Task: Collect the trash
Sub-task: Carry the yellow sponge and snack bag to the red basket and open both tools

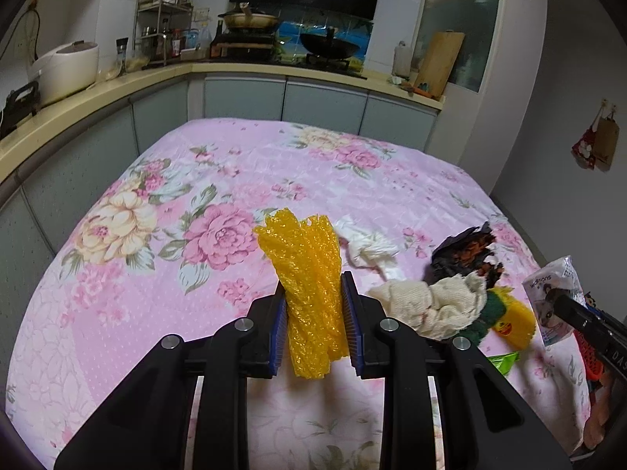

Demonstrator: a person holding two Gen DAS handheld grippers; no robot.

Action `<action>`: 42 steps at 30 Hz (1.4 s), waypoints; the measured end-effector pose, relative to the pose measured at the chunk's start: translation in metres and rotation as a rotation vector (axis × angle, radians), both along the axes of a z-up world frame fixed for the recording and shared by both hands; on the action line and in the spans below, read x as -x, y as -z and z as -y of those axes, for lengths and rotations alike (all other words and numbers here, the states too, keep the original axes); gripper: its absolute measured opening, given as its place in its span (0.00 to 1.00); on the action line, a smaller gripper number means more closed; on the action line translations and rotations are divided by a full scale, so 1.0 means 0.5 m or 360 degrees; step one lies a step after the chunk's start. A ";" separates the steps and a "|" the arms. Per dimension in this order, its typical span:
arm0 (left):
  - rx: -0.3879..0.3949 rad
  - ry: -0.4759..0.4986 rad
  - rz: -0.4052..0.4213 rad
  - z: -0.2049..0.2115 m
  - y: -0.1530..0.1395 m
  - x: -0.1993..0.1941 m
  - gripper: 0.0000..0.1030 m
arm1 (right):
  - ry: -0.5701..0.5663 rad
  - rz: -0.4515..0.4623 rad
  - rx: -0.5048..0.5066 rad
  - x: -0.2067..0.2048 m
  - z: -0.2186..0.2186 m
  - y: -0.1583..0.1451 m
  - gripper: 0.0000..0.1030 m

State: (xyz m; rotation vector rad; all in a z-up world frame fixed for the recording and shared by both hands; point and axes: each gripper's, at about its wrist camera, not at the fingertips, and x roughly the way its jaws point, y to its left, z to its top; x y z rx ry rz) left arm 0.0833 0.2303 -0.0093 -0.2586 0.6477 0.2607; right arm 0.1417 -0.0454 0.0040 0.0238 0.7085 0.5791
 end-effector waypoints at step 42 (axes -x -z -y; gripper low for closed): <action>-0.0220 0.0585 0.0095 0.390 -0.096 -0.116 0.24 | 0.0450 0.0160 -0.0144 -0.009 0.315 -0.091 0.26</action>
